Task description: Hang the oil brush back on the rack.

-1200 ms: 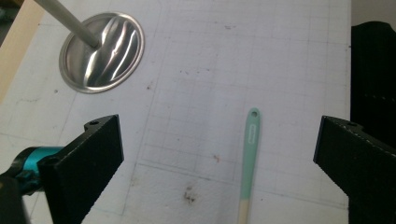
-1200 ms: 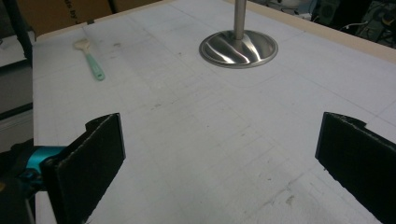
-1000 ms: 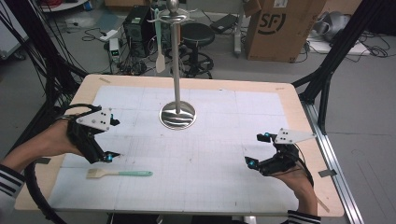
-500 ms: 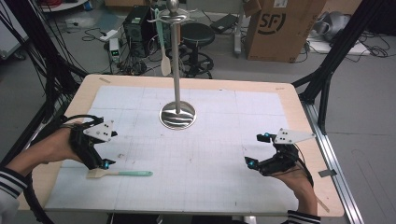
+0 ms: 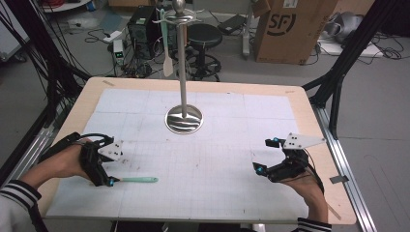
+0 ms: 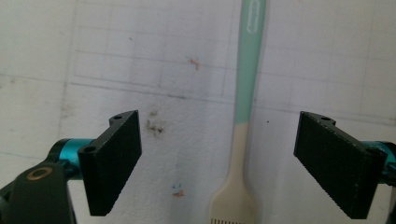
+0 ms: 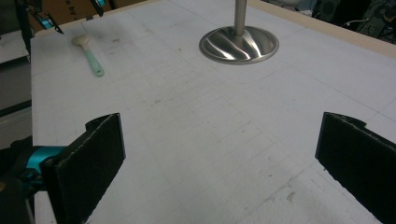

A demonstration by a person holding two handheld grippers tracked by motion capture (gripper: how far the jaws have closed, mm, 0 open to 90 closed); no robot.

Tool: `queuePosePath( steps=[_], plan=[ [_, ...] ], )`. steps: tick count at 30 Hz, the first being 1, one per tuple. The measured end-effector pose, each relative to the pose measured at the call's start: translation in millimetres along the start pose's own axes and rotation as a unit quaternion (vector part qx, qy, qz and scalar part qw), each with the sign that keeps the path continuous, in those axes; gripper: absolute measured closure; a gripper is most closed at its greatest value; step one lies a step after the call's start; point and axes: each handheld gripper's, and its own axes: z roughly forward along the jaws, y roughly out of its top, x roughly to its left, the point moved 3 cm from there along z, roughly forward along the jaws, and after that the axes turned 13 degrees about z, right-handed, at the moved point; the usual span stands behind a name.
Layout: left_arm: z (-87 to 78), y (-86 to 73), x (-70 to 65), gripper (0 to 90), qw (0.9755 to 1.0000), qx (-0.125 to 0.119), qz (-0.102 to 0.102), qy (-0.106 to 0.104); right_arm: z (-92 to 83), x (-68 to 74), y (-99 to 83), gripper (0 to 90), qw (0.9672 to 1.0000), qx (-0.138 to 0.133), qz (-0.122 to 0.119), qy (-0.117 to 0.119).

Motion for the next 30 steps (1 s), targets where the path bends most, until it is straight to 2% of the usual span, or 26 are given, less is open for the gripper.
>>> queuePosePath(
  steps=[8, 18, 30],
  plan=[
    [10.0, -3.3, -3.6, 23.4, 0.9998, 0.011, -0.002, -0.014, -0.5, 1.7, 0.6, 0.1, 1.0, 0.0, -0.004, 0.0],
    [22.4, -7.5, -8.1, 28.3, 0.9985, 0.045, 0.008, -0.03, -1.0, 2.0, 0.9, 0.1, 1.0, -0.001, -0.001, 0.001],
    [26.8, -10.1, -10.7, 49.8, 0.9964, 0.064, 0.007, -0.056, 0.0, 1.9, 0.2, 0.1, 1.0, 0.003, 0.0, 0.002]
  ],
)
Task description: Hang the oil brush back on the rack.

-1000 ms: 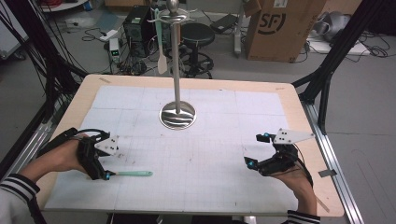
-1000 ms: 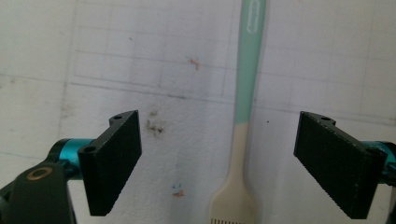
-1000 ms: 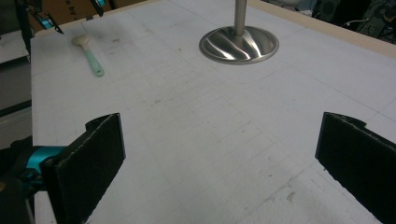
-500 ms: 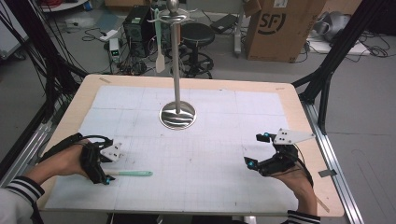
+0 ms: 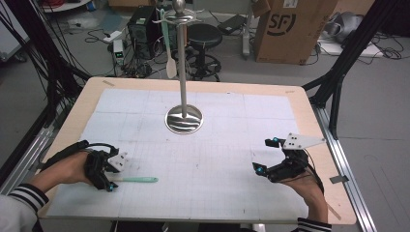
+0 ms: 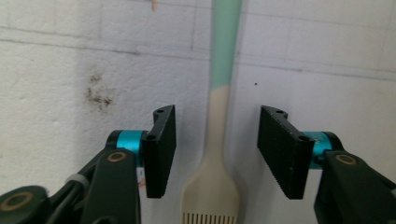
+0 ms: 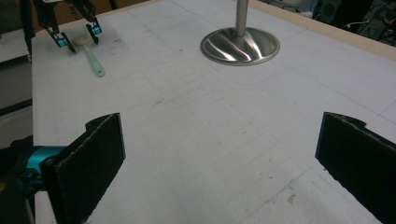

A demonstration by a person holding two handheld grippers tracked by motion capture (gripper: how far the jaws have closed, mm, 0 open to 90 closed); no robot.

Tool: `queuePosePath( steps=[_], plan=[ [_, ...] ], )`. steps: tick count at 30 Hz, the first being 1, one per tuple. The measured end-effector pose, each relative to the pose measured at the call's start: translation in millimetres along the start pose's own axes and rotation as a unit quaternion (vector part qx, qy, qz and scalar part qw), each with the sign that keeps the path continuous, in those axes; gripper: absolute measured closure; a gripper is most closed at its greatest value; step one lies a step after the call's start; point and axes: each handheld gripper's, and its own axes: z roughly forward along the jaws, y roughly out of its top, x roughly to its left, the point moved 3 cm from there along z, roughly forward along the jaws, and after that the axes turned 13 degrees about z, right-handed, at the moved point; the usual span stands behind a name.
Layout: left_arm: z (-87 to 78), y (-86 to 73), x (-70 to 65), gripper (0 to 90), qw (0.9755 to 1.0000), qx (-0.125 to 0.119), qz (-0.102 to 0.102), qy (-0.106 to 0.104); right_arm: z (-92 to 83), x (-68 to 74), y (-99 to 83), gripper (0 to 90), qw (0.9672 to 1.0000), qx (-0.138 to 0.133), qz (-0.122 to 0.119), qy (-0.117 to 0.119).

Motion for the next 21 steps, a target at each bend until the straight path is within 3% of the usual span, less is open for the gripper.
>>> queuePosePath(
  steps=[9, 15, 21],
  plan=[
    [-1.4, -1.9, 1.1, 71.9, 0.9999, 0.004, -0.009, -0.013, 0.8, -0.1, -0.1, 0.1, 1.0, -0.001, 0.0, -0.001],
    [-0.7, 1.9, 1.7, 81.0, 0.9997, 0.023, 0.003, -0.012, 1.4, 0.0, -0.3, 0.1, 1.0, 0.0, -0.001, 0.0],
    [-0.8, 3.3, 0.9, 82.2, 0.9995, 0.028, 0.007, -0.011, 1.0, 0.5, -0.1, 0.1, 1.0, -0.002, 0.001, 0.0]
  ],
)
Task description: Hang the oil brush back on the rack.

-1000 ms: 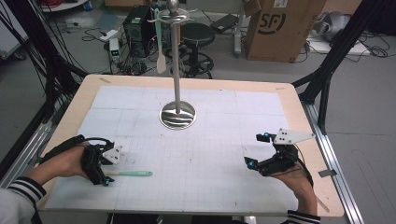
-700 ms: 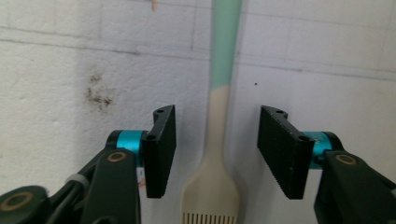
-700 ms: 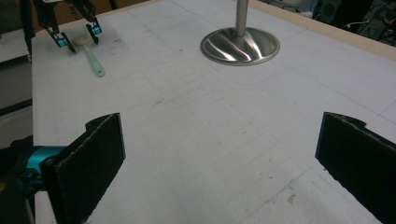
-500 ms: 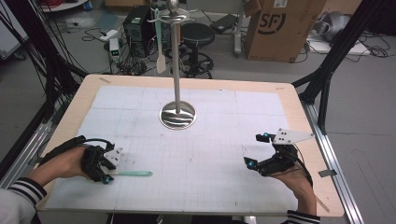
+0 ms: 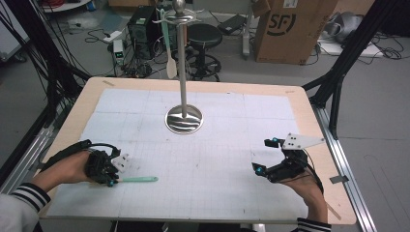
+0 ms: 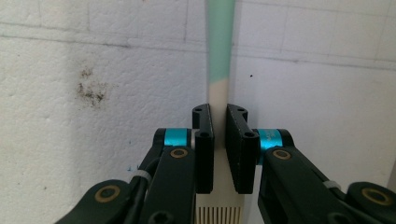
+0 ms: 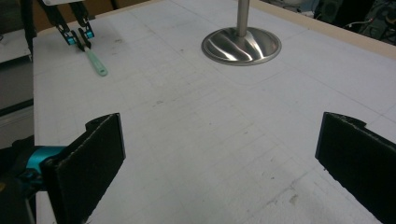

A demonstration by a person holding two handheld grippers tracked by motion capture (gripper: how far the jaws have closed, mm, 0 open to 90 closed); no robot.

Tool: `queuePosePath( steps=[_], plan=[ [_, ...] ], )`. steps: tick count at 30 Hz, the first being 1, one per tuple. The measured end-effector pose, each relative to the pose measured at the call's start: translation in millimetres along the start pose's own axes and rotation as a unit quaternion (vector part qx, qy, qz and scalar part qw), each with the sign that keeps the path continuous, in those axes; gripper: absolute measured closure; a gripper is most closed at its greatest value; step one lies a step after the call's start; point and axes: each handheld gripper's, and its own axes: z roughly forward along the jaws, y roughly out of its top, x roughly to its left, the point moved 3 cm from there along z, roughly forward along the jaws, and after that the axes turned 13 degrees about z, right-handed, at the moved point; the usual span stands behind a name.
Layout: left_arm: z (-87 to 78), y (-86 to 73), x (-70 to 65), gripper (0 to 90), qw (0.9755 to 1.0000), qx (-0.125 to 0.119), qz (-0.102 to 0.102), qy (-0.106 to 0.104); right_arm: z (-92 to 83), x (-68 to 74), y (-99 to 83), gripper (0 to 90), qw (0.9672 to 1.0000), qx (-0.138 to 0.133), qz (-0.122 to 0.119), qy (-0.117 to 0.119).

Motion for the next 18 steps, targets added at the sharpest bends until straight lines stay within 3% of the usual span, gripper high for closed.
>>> queuePosePath(
  steps=[4, 9, 14, 18],
  plan=[
    [-3.8, -1.0, 1.7, 82.4, 0.9998, -0.017, 0.003, 0.008, 0.0, -0.6, 0.0, 0.1, 1.0, 0.0, -0.001, 0.0],
    [-23.0, 1.0, 4.4, 82.4, 0.9973, -0.066, -0.015, 0.029, 0.4, -1.5, 0.3, 0.1, 1.0, -0.001, -0.002, 0.0],
    [-49.7, 5.1, 7.5, 82.3, 0.9885, -0.135, -0.04, 0.056, 0.6, -1.2, 0.6, 0.1, 1.0, -0.001, -0.003, 0.001],
    [-69.1, 9.3, 9.4, 82.3, 0.9818, -0.168, -0.053, 0.071, 1.0, -0.7, 1.1, 0.1, 1.0, 0.0, -0.003, 0.001]
  ],
)
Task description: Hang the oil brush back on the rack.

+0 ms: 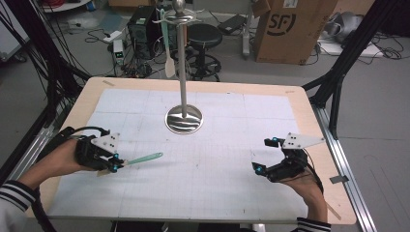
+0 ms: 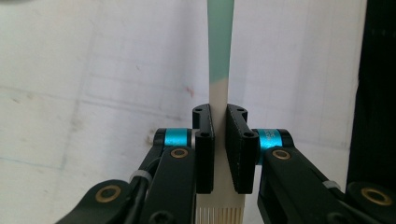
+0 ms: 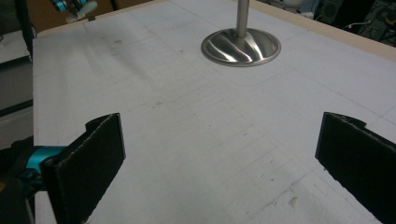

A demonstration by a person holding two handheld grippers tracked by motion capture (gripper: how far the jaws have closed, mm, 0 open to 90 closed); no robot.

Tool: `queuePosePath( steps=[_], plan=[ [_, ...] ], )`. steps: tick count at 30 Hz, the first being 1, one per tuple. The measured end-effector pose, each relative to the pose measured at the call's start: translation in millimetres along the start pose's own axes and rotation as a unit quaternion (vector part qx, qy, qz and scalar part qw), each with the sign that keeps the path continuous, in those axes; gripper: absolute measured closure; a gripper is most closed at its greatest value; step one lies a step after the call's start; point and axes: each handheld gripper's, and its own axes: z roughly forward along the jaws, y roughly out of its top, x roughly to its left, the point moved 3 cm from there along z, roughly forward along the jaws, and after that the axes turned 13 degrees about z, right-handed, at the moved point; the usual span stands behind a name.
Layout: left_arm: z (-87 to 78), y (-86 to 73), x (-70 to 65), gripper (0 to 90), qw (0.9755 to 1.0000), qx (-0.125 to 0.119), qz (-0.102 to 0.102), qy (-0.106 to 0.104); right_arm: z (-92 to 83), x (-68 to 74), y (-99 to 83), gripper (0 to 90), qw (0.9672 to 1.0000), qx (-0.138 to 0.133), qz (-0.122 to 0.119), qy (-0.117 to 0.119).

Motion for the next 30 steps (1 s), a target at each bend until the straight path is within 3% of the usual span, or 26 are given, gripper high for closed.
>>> queuePosePath(
  steps=[5, 11, 19, 20, 23, 30],
  plan=[
    [-18.6, 10.9, 6.3, 82.3, 0.9995, -0.021, -0.007, 0.023, 1.2, 0.7, 0.0, 0.1, 1.0, 0.003, 0.002, 0.0],
    [-42.4, 24.0, 14.8, 82.3, 0.9957, -0.068, -0.028, 0.056, -0.4, -0.8, 0.1, 0.1, 1.0, 0.0, 0.0, 0.0],
    [-77.2, 43.7, 27.8, 82.3, 0.9851, -0.126, -0.056, 0.103, -2.5, -1.4, 0.4, 0.1, 1.0, -0.005, 0.004, 0.001],
    [-81.0, 46.9, 29.3, 82.3, 0.9823, -0.138, -0.065, 0.109, -2.7, -1.6, 0.3, 0.1, 1.0, -0.004, 0.003, 0.002],
    [-89.6, 52.9, 33.0, 82.3, 0.9798, -0.146, -0.066, 0.12, -2.1, -1.8, 0.5, 0.1, 1.0, -0.005, 0.002, 0.003],
    [-110.4, 73.0, 40.5, 82.3, 0.9702, -0.176, -0.08, 0.146, -3.2, -3.1, 0.9, 0.1, 1.0, -0.007, 0.003, 0.003]
  ],
)
